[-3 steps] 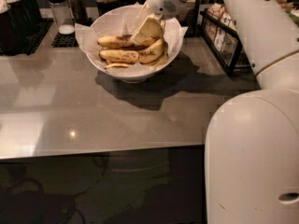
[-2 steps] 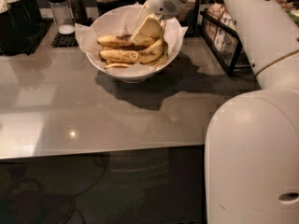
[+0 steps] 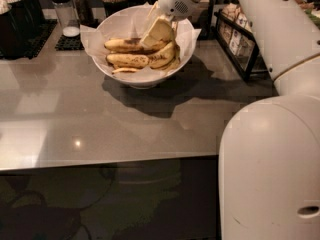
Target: Pick banana from white bowl
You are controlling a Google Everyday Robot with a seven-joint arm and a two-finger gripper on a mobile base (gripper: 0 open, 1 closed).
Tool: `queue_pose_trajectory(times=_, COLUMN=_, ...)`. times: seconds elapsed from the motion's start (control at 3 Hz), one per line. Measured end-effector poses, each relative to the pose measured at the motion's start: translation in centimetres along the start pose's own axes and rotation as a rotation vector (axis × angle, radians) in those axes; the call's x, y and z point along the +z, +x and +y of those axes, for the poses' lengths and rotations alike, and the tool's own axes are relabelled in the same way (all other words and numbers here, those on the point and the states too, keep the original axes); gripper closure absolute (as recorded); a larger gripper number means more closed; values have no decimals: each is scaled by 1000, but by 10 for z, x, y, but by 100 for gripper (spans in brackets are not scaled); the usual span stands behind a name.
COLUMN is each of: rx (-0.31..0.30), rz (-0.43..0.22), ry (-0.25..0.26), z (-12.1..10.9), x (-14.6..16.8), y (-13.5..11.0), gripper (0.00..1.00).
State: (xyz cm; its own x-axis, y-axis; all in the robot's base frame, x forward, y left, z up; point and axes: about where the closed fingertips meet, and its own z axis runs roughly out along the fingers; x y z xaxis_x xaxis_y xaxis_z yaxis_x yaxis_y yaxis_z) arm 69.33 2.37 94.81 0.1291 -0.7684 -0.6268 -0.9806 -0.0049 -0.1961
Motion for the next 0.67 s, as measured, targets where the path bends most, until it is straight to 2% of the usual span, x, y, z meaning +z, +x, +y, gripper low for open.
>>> queue_pose_trajectory(times=0.67, rx=0, rz=0, ry=-2, z=-1, x=2, y=0, gripper=16)
